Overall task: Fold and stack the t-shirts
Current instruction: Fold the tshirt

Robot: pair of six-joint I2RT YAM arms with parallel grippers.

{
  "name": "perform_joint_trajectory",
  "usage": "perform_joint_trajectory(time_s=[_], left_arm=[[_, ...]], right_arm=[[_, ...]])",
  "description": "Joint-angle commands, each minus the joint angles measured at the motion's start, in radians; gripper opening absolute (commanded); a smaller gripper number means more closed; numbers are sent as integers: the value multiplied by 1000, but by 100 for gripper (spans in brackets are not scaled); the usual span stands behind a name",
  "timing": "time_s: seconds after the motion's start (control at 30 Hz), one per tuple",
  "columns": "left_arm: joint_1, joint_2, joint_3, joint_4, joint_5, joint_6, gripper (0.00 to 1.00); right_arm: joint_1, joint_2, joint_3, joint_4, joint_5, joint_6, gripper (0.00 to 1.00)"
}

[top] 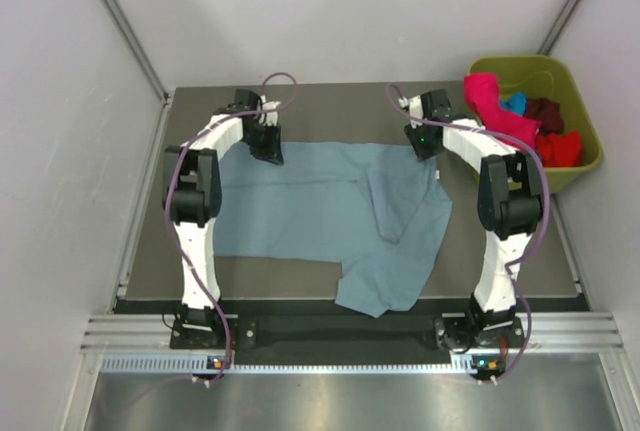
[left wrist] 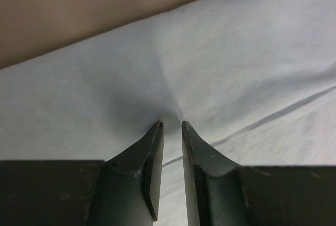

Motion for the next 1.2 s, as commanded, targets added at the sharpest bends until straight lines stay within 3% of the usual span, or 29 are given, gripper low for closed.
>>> perform_joint_trajectory(time_s=[0.0,0.3,0.5,1.0,1.07,1.17], left_arm=[[27,8,43,2,18,-2,26],[81,37,51,-1,4,8,26],[98,60,55,-12,8,12,25],[102,86,31,-14,-47,12,25],[104,87,29,-15,-61,9,25],[107,80,26,-15,-56,8,25]], right_arm=[[1,13,66,19,53,-16,35],[-10,16,95,29,129,-26,6],[-53,19,91,36,139,-31,0],[-102,48,62,38,99,-36,0],[-102,55,60,36,113,-36,5],[-100,56,63,39,133,-31,28]])
